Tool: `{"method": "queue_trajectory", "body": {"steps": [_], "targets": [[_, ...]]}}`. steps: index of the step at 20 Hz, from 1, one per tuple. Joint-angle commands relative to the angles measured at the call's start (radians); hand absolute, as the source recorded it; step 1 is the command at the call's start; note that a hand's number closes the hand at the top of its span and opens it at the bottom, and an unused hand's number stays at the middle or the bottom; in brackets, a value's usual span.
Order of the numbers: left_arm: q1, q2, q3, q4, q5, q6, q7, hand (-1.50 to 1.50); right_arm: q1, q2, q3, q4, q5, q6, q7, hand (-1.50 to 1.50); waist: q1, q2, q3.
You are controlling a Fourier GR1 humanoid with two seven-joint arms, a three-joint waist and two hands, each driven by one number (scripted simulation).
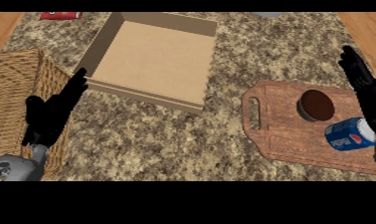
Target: Pick the cupcake from the cutting board and place it in the cardboard box
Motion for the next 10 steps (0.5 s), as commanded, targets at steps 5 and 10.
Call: {"method": "queue_trajectory", "body": {"steps": [5, 10], "targets": [[-0.120, -0.074, -0.050, -0.128, -0.101, -0.023, -0.034, 0.00, 0.083, -0.020, -0.033, 0.058, -0.104, 0.200, -0.033, -1.50, 0.027, 0.009, 0.006], [-0.092, -0.106, -0.085, -0.119, -0.096, -0.022, -0.056, 0.00, 0.166, -0.181, 0.058, 0.013, 0.354, -0.022, -0.215, -1.50, -0.005, 0.012, 0.004]]}}
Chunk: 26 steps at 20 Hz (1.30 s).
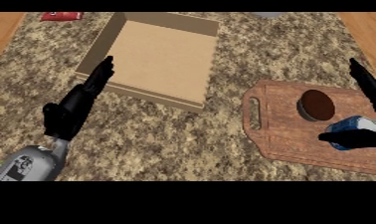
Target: Pick the cupcake from the cutting board and place it in the cardboard box
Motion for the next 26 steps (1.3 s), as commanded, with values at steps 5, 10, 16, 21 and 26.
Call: {"method": "queue_trajectory", "body": {"steps": [5, 10, 16, 21, 26], "targets": [[-0.002, -0.070, -0.065, -0.009, -0.056, 0.013, -0.034, 0.00, 0.192, -0.129, 0.070, -0.039, 0.432, -0.271, -0.290, -1.50, 0.002, 0.005, -0.002], [-0.040, -0.104, -0.028, 0.056, -0.065, 0.003, -0.031, 0.00, 0.312, -0.264, -0.029, -0.299, 0.432, -0.210, -0.142, -1.50, 0.005, 0.006, -0.004], [-0.049, -0.100, -0.013, 0.016, -0.064, -0.018, 0.020, 0.00, 0.448, -0.396, -0.084, -0.493, 0.370, 0.037, 0.028, -1.50, 0.003, 0.006, -0.004], [0.040, -0.121, -0.049, -0.061, -0.101, -0.012, 0.018, 0.00, 0.441, -0.409, -0.131, -0.624, 0.253, 0.216, 0.219, -1.50, 0.030, 0.006, -0.003], [-0.007, -0.186, -0.022, 0.015, -0.165, -0.025, 0.006, 0.00, 0.292, -0.315, -0.102, -0.563, 0.256, 0.297, 0.312, -1.50, 0.039, 0.011, -0.002]]}}
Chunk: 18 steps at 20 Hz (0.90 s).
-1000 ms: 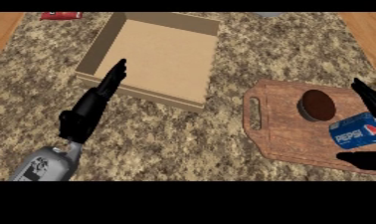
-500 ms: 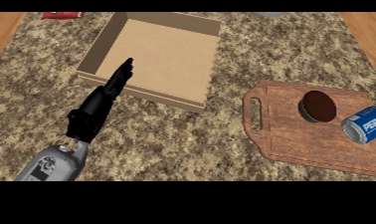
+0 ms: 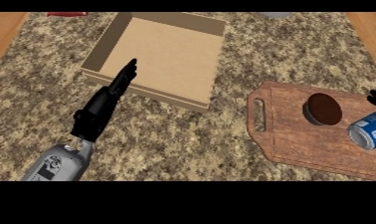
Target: Pick the cupcake from the cutting board and place it in the cardboard box
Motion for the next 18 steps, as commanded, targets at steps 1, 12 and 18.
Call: {"method": "queue_trajectory", "body": {"steps": [1, 12, 18], "targets": [[-0.016, -0.051, 0.011, 0.007, -0.045, -0.004, 0.008, 0.00, -0.081, 0.077, 0.029, 0.038, 0.010, 0.065, 0.063, -1.50, 0.008, 0.002, 0.001], [-0.002, -0.083, 0.103, 0.018, -0.085, -0.107, 0.011, 0.00, -0.302, 0.251, 0.137, 0.270, 0.230, 0.138, 0.089, -1.50, 0.012, 0.002, 0.001], [0.037, -0.090, 0.151, -0.049, -0.116, -0.157, 0.054, 0.00, -0.259, 0.340, 0.126, 0.261, 0.329, 0.129, 0.074, -1.50, 0.006, 0.000, 0.001]]}}
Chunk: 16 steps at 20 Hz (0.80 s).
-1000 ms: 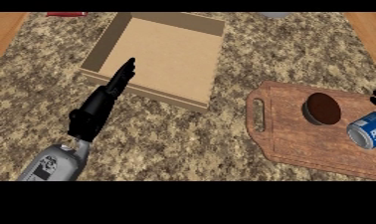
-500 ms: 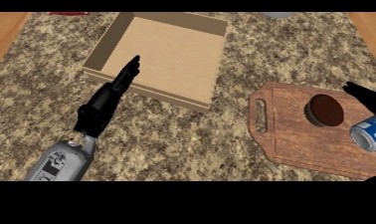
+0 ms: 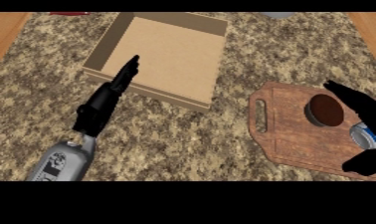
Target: Pick the cupcake from the cutting board and place it in the cardboard box
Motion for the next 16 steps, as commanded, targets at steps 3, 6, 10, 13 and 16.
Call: {"method": "queue_trajectory", "body": {"steps": [3, 6, 10, 13, 16], "targets": [[-0.039, -0.032, 0.071, 0.054, -0.032, -0.058, 0.002, 0.00, 0.012, 0.049, -0.050, 0.040, 0.079, -0.014, -0.113, -1.50, -0.006, -0.001, 0.000], [0.044, -0.066, 0.051, -0.036, -0.077, -0.035, 0.008, 0.00, 0.006, 0.100, -0.032, 0.052, 0.150, -0.024, -0.109, -1.50, -0.003, -0.001, 0.000], [-0.060, -0.069, 0.117, 0.043, -0.067, -0.076, 0.023, 0.00, 0.031, 0.135, -0.018, 0.035, 0.191, -0.021, -0.090, -1.50, -0.008, -0.001, 0.000], [-0.001, -0.117, 0.075, -0.007, -0.098, -0.077, 0.050, 0.00, -0.077, 0.137, -0.038, 0.107, 0.192, 0.067, -0.100, -1.50, -0.002, -0.001, 0.000], [0.046, -0.056, 0.138, -0.063, -0.064, -0.140, 0.025, 0.00, -0.035, 0.181, -0.014, 0.172, 0.260, -0.004, -0.137, -1.50, 0.000, -0.001, 0.000]]}}
